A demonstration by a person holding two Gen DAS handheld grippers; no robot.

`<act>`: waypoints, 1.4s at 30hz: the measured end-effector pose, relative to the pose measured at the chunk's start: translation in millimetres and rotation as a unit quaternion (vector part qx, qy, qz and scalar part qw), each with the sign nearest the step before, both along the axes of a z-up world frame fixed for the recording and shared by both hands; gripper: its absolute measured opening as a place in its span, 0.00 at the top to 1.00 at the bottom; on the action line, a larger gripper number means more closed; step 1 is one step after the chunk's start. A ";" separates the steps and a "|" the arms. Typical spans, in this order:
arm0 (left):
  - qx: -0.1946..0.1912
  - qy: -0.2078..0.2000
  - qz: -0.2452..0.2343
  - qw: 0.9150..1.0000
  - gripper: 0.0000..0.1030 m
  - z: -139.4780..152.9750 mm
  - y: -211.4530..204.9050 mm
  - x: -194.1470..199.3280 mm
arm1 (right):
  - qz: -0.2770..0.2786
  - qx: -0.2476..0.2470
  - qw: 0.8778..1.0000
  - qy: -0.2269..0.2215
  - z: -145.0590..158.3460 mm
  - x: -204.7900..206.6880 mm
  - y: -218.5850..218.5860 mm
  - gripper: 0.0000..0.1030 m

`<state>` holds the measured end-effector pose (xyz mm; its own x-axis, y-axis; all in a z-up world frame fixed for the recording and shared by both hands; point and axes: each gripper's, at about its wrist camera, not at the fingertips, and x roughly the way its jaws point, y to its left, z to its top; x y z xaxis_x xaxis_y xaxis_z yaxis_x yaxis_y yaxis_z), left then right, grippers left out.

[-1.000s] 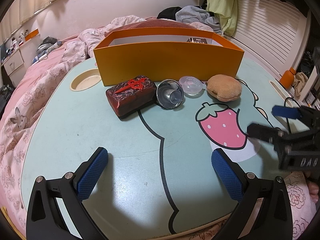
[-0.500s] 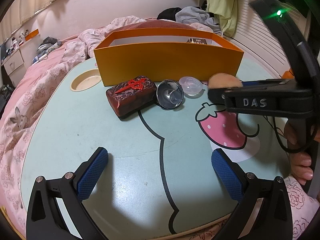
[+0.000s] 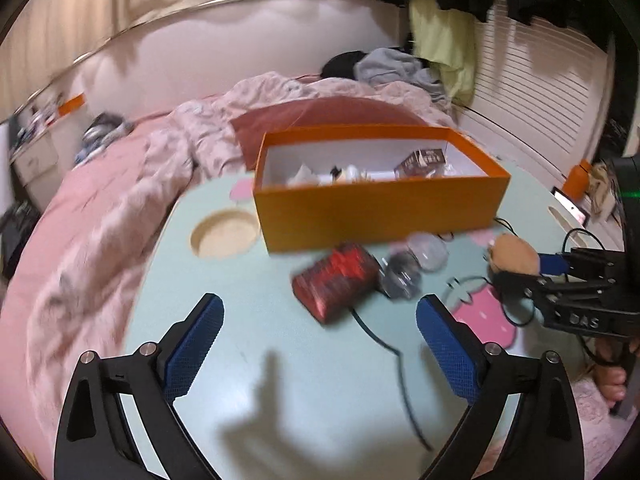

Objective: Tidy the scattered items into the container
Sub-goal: 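Grasp the plush bun with the right gripper while the left gripper grasps the red carved block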

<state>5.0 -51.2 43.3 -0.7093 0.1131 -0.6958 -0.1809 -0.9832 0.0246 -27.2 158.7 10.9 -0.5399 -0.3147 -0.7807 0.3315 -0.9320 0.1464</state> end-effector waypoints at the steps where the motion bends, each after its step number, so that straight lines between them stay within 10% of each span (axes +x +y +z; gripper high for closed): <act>1: -0.008 -0.006 -0.023 1.000 0.09 -3.2 -1.8 -7.7 | 0.000 0.000 1.000 0.000 -0.4 0.4 0.7 0.53; 10: -0.057 -0.052 -0.129 0.989 0.33 -27.1 8.6 -50.1 | -0.001 0.001 1.000 0.000 -1.0 1.7 1.2 0.52; 14: -0.034 -0.064 -0.138 0.988 0.60 -34.8 12.6 -43.3 | -0.001 0.000 1.000 0.001 -0.6 2.1 1.5 0.52; 28: 0.032 -0.020 -0.048 0.998 0.60 -12.0 6.0 19.0 | 0.003 0.004 1.000 0.026 8.0 7.4 -0.8 0.52; 42: 0.065 0.013 -0.008 0.998 0.60 59.7 0.4 -47.6 | 0.016 0.008 0.996 0.093 79.6 -33.5 -25.5 0.52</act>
